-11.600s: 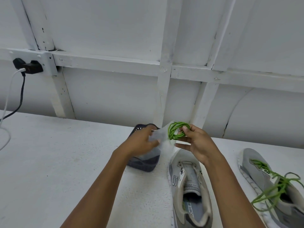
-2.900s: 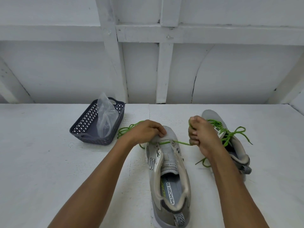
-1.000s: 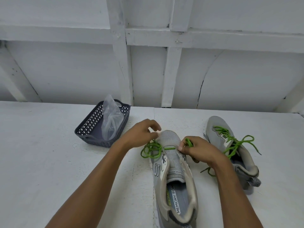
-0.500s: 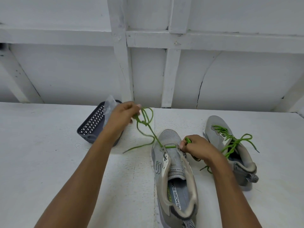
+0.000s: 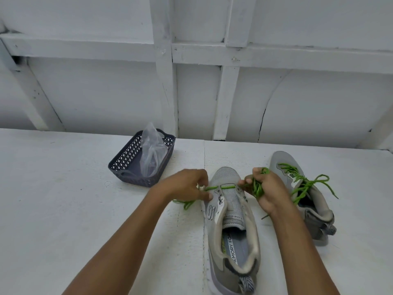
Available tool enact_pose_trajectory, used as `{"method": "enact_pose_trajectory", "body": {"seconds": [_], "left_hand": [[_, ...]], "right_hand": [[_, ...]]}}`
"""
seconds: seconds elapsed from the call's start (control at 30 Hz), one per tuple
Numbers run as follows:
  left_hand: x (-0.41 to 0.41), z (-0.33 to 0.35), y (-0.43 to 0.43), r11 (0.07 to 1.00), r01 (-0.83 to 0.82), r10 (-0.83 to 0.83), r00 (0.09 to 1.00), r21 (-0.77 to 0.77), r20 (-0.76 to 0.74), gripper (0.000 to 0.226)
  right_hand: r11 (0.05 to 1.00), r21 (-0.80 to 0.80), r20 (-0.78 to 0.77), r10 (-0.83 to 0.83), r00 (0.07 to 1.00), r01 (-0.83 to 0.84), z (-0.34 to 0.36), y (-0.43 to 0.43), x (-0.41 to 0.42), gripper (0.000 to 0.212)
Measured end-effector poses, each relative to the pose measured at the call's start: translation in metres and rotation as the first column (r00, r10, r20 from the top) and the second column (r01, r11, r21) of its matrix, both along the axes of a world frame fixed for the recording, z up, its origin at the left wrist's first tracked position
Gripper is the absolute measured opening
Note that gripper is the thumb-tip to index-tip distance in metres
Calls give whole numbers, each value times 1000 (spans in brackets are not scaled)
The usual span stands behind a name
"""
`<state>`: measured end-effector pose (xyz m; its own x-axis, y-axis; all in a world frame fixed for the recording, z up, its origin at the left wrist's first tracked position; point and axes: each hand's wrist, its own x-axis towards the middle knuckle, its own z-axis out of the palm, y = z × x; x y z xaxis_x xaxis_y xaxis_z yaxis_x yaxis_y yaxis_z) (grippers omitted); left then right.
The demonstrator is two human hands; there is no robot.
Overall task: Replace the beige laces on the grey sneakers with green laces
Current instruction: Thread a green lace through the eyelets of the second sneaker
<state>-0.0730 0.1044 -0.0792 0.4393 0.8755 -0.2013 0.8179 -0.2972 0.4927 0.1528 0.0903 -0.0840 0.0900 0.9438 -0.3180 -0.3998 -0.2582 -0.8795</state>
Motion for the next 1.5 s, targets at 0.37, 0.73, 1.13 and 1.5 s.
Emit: {"method": "enact_pose_trajectory", "body": {"seconds": [0.37, 0.73, 1.13, 1.5], "left_hand": [[3, -13, -7, 999, -49, 49, 998, 15, -47, 20], [7, -10, -10, 992, -121, 117, 986, 28, 117, 17], [-4, 31, -4, 976, -140, 178, 956, -167, 235, 27], [25, 54, -19, 895, -20, 340, 676, -446, 654, 20]], "right_hand": [[984, 135, 597, 11, 802, -114, -13, -11, 1, 11], [859, -268, 910, 375, 179, -437, 8, -5, 4, 47], [970, 59, 767, 106, 633, -234, -1, -9, -1, 37], [887, 70, 512, 360, 780, -456, 53, -34, 0, 23]]}}
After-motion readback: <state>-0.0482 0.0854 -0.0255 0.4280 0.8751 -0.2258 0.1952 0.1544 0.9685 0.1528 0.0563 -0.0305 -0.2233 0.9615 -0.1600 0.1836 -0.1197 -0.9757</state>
